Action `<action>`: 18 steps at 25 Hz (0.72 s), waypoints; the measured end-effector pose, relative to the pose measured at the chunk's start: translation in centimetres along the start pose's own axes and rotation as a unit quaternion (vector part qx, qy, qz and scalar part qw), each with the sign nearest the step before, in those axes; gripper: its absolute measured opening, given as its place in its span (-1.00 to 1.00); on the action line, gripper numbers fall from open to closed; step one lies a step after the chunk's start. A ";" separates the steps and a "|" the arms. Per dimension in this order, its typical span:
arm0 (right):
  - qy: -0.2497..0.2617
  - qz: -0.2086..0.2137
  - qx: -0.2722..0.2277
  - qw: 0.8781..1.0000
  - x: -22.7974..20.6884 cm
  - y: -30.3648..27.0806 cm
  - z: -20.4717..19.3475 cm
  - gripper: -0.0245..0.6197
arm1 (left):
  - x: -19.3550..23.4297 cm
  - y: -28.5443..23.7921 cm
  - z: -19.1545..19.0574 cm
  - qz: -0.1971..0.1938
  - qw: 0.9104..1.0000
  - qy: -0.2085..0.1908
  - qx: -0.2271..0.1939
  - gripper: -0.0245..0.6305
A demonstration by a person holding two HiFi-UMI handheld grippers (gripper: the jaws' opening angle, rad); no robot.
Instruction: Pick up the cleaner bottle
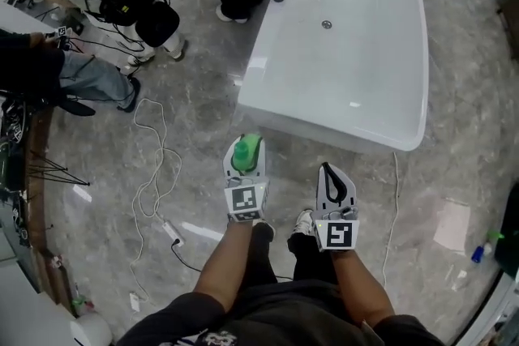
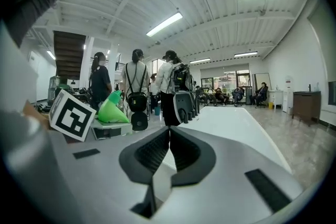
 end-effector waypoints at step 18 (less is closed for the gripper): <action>0.031 -0.015 -0.039 0.999 1.9 7.0 14.1 -0.87 | -0.3 12.7 17.1 -0.041 0.999 0.020 -0.010 -0.37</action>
Point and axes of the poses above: the fingertips, and each gripper's own axes: y backward along the fingers, x to its left, z out of its top, the point moved 3 cm from there along y, backward along the fingers, and after that the axes turned 14 degrees about z, right-handed, at the moved point
